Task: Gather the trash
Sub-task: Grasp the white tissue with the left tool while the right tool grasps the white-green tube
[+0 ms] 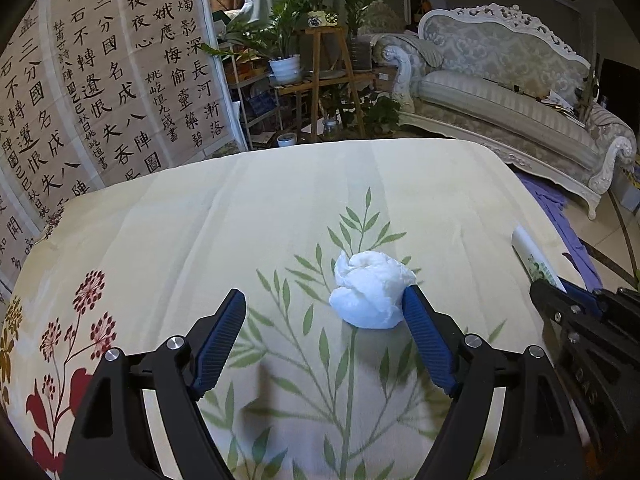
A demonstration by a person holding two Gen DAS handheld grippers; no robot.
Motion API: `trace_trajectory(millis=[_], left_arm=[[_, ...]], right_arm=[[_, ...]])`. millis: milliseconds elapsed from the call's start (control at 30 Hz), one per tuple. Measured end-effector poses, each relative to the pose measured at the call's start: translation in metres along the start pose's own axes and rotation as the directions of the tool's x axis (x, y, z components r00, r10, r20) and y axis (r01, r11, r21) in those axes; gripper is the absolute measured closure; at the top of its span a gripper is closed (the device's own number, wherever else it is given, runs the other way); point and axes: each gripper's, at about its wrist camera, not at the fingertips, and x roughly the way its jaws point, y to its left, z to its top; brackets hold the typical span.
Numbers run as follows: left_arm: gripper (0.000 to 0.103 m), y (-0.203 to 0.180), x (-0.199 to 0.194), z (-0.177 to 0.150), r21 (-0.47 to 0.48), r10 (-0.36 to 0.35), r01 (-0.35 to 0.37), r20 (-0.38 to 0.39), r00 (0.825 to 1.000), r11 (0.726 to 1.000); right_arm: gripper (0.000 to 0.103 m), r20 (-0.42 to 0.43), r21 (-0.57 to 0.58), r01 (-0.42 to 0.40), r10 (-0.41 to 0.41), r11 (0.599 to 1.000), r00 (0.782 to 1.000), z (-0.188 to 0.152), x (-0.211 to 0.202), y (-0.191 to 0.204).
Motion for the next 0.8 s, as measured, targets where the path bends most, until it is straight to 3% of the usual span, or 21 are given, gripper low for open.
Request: trace_trajectory(millis=[167,333,400,800], left_arm=[[0.026,-0.004,0.007,0.006,0.021,-0.024,0.024,-0.002,1.000,0.999],[0.052,-0.011,0.013,0.008,0.054,-0.085,0.087,-0.024,0.996,0.995],[0.067,-0.013,0.012,0.007,0.062,-0.110,0.112,-0.026,0.994,0.992],[0.073,-0.006,-0.007,-0.011,0.051,-0.106,0.106,-0.014,0.994,0.993]], right_arm=[[0.094,-0.001,-0.012,0.002,-0.002,1.000,1.000,0.000,0.001,0.003],[0.093,-0.002,-0.016,0.004,-0.004,1.000,1.000,0.000,0.001,0.004],[0.093,-0.002,-0.017,0.004,-0.004,1.000,1.000,0.000,0.001,0.004],[0.096,-0.003,-0.038,0.005,-0.005,0.999,1.000,-0.011,-0.009,0.014]])
